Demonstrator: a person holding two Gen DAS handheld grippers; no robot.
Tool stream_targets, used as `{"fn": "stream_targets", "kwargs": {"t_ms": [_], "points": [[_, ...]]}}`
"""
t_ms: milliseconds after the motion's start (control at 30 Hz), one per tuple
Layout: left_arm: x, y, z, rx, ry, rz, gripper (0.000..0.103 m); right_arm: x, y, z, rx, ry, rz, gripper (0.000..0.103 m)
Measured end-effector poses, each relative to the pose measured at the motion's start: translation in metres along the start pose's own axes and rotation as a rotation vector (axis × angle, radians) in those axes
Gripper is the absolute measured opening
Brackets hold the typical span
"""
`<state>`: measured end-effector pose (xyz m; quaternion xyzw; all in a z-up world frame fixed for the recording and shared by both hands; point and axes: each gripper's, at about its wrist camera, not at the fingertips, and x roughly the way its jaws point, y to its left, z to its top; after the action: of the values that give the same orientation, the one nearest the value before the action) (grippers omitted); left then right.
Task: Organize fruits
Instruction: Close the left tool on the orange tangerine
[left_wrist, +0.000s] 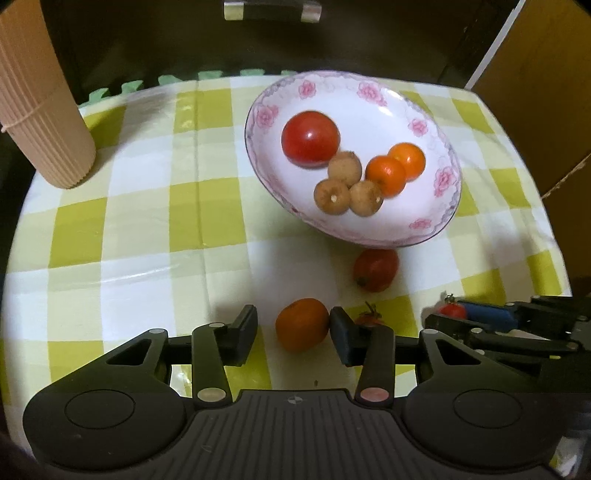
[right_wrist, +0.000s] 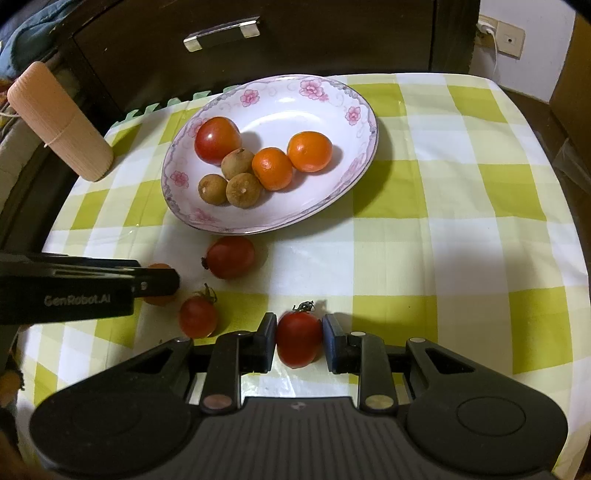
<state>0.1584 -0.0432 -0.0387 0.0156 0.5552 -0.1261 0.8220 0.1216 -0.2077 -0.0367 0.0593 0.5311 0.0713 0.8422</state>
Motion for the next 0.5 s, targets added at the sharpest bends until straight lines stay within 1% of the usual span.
{"fn": "stream_targets", "kwargs": {"t_ms": [33,67,133,233,300,500], "points": [[0.0030,-0.0003,-0.0002,0.003,0.008,0.004,0.051,0.0001,0.0010,-0.0002,-0.005,0.000,-0.001,0.025],[0.0031,-0.0016,-0.0002,0.010,-0.001,0.010,0.053,0.0002,0.0020,-0.0005,-0.009,0.000,-0.005,0.025],[0.0033,-0.0050,0.0008,0.028,-0.006,0.018,0.052,0.0004,0.0043,-0.0007,-0.025,-0.001,-0.016,0.025],[0.0049,-0.0057,0.0019,0.035,-0.017,0.029,0.049,0.0010,0.0054,-0.0004,-0.036,-0.006,-0.024,0.025],[0.0042,-0.0067,0.0014,0.050,-0.021,0.042,0.040,0.0014,0.0055,0.0002,-0.037,-0.009,-0.026,0.025],[0.0006,-0.0081,-0.0032,0.070,-0.019,0.050,0.039,0.0021,0.0064,0.0002,-0.048,-0.014,-0.030,0.025]]}}
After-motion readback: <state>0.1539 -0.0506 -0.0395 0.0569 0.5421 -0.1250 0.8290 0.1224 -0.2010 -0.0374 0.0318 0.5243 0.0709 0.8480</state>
